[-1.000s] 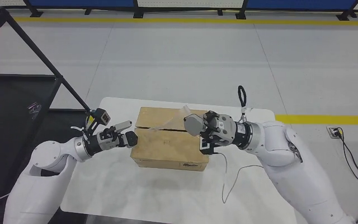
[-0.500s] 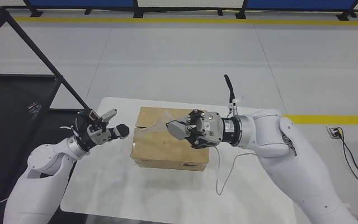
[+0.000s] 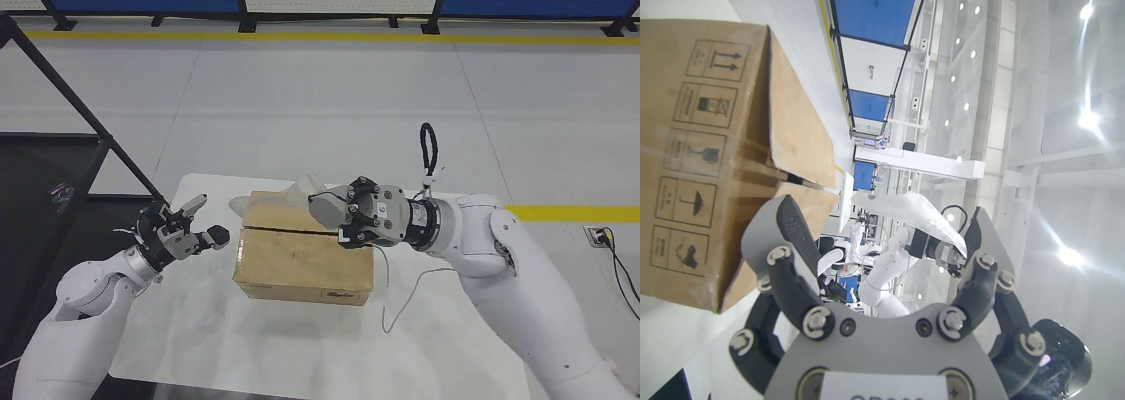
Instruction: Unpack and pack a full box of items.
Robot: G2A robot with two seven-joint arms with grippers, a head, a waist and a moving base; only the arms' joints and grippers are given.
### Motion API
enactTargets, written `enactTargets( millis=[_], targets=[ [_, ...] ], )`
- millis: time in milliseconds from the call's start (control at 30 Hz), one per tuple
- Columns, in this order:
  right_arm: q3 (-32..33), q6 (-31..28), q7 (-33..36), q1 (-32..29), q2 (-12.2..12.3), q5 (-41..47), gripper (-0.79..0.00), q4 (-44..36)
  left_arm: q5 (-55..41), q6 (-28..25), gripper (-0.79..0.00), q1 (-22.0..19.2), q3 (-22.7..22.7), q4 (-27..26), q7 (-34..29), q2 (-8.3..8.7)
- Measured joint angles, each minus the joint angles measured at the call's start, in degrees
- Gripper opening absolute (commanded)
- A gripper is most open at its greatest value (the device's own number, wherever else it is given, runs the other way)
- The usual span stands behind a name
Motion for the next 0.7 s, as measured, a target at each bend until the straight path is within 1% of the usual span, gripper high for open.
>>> enactTargets(
  millis=[67,133,200,300,367,500,700],
  targets=[
    [-0.1,0.3,0.1,0.2,-0.2,1.9,-0.785,0.8,3.5,-0.8,0.000,0.1,1.5,-1.1,3.8,-0.33],
    [-0.2,0.6,-0.2,0.4,-0.3,3.9,-0.785,1.6,4.6,-1.6,0.000,0.2,2.8,-1.9,7.5,-0.83],
    [-0.4,0.8,-1.1,0.5,-0.4,5.7,-0.785,2.1,4.3,-3.3,0.000,0.5,3.7,-2.6,11.1,-1.39],
    [-0.4,0.2,-3.0,0.6,-0.5,8.0,-0.785,2.5,1.2,-6.4,0.000,1.0,4.3,-3.1,13.7,-2.14],
    [-0.4,-0.4,-4.4,0.6,-0.5,9.3,-0.785,2.5,-0.9,-8.6,0.000,1.4,4.5,-3.2,13.5,-2.53],
    [0.1,-2.1,-6.1,0.1,-0.6,11.4,-0.785,1.8,-3.6,-13.5,0.000,2.3,4.8,-2.9,9.4,-3.07],
    [1.1,-3.7,-7.0,-0.8,-0.7,12.5,-0.785,1.0,-6.1,-16.5,0.000,3.1,4.1,-2.2,9.0,-3.66]
  ],
)
